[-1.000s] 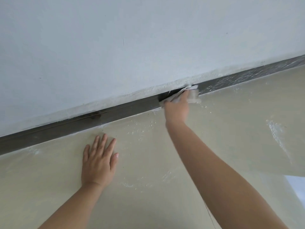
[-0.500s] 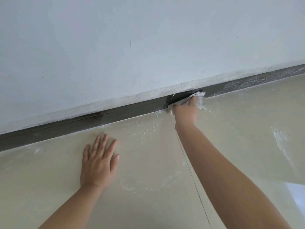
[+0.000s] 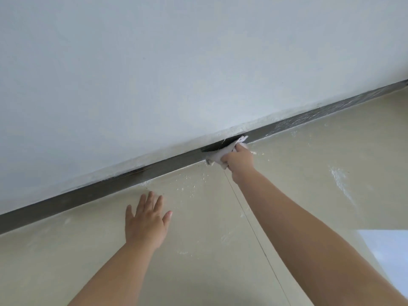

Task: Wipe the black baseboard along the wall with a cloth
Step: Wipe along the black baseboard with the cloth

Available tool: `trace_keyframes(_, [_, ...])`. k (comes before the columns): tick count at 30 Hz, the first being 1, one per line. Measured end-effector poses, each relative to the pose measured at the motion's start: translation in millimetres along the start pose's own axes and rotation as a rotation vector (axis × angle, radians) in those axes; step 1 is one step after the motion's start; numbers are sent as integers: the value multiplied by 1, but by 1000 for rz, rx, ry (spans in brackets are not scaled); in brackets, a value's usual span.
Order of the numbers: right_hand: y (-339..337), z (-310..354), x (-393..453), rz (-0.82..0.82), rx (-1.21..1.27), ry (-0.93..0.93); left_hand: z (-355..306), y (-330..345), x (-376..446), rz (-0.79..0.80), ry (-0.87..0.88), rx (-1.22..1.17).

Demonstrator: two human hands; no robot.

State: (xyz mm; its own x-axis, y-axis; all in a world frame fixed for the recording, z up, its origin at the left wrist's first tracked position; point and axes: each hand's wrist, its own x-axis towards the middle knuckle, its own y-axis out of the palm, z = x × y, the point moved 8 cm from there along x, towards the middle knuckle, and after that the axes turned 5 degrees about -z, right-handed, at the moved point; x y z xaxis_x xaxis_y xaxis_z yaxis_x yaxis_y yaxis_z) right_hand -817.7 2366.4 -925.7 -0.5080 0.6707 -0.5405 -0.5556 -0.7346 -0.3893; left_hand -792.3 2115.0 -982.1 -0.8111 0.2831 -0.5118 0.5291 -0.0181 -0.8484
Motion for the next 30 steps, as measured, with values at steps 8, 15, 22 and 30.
trace_keyframes(8, [-112, 43, -39, -294, -31, -118, -48, -39, -2, 22, 208, -105])
trace_keyframes(15, [-160, 38, 16, -256, 201, -124, -90, -53, 4, 8, 305, 13])
trace_keyframes(22, [-194, 19, 81, -45, 44, -115, -152, -65, 9, 68, 321, 211])
trace_keyframes(30, [-217, -20, 157, 117, 262, 121, -228, -49, 9, 168, 139, 211])
